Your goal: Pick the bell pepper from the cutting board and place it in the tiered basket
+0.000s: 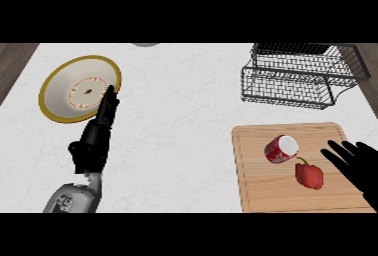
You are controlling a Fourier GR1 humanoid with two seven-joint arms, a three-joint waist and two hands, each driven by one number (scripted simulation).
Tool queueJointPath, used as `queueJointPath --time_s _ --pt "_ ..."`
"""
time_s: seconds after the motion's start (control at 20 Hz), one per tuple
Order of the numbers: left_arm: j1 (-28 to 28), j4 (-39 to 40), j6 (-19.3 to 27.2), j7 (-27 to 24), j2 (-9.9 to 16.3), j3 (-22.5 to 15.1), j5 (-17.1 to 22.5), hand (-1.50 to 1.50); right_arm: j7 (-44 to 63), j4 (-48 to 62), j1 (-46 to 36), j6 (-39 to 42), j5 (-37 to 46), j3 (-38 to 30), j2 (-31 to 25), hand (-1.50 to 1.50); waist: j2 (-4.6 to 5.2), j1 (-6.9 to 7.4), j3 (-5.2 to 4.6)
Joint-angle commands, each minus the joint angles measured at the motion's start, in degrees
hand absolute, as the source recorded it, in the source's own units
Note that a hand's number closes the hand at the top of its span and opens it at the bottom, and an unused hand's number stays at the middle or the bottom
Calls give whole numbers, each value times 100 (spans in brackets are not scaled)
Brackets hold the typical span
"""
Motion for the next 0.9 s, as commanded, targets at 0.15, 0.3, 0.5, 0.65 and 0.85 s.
queueJointPath --time_s 0.15,0.3,0.5,0.65,0.85 --pt "96 -20 38 -44 -288 -65 -297 0 -387 753 -365 203 213 -199 408 -150 3 15 -1" --pt "195 -256 -180 114 -104 87 -220 0 -889 981 291 -552 618 -121 492 -150 -2 -3 1" --pt "256 -264 -291 82 -206 135 -255 0 -1039 1217 -289 -303 773 -1 791 -150 3 20 -1" --pt "-374 503 -243 -130 -413 315 -272 0 -1357 1243 -163 -307 697 -212 712 -150 9 -16 -2" --pt "301 -273 -371 -43 -300 268 -383 0 -1212 1129 -170 -80 1038 -113 1074 -150 0 16 -1"
